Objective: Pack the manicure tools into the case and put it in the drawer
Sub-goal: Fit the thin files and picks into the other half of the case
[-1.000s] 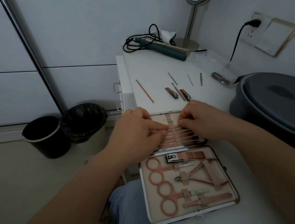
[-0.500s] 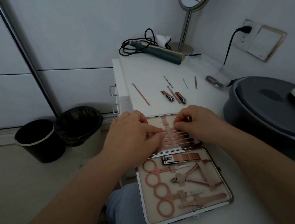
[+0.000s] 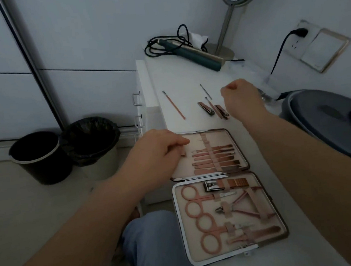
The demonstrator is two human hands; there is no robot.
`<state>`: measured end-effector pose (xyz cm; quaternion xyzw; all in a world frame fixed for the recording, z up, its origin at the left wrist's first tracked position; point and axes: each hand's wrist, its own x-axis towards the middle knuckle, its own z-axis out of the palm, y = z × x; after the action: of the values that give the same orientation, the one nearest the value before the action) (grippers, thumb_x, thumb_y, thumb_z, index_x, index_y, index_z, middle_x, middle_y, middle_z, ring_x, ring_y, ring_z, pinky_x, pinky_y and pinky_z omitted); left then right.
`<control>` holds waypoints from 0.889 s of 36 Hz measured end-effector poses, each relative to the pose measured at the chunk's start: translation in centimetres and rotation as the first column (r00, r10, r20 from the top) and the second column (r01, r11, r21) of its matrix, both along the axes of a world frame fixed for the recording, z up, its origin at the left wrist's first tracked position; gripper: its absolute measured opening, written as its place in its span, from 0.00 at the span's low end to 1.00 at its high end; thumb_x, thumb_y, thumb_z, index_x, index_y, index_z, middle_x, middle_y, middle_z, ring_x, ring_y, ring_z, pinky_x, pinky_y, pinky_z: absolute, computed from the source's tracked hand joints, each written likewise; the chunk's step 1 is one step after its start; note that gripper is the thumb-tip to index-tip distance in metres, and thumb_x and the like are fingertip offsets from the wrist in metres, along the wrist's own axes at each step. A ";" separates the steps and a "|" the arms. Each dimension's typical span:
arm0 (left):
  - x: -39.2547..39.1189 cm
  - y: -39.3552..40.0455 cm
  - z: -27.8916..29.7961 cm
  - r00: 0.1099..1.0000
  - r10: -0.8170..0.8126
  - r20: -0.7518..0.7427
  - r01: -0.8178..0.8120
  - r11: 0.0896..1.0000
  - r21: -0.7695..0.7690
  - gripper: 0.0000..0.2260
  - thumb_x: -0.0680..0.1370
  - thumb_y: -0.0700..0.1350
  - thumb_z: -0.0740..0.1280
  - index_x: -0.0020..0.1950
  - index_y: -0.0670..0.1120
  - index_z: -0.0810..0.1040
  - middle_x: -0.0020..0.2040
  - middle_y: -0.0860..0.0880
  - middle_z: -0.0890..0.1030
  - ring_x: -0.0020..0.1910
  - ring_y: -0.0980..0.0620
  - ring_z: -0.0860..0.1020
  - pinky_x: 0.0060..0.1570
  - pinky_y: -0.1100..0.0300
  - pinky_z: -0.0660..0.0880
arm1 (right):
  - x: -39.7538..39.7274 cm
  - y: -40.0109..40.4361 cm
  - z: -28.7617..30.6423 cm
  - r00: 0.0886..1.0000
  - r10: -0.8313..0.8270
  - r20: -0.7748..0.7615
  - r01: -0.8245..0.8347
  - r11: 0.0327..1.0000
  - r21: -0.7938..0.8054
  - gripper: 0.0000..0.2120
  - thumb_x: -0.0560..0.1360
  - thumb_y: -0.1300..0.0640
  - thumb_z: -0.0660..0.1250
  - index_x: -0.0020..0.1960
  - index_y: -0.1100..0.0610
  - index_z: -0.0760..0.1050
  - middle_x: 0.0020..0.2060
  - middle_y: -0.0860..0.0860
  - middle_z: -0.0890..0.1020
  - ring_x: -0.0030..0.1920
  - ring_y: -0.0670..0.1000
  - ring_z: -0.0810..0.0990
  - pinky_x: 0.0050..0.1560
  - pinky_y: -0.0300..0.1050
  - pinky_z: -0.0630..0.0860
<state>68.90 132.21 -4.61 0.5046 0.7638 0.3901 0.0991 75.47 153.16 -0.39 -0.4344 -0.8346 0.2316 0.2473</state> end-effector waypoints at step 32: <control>-0.3 0.3 -1.6 1.000 -0.012 -0.010 0.014 0.992 0.129 0.08 0.74 0.45 0.65 0.48 0.54 0.81 0.42 0.64 0.73 0.50 0.58 0.70 0.50 0.67 0.65 | -1.1 4.8 -0.3 0.849 -0.227 0.478 0.166 0.972 0.166 0.09 0.75 0.64 0.57 0.39 0.65 0.71 0.44 0.60 0.78 0.49 0.60 0.78 0.42 0.45 0.71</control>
<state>68.56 132.49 -6.22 0.5168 0.7342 0.4355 0.0652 74.37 158.00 -0.71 -0.5468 -0.8332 0.0369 0.0737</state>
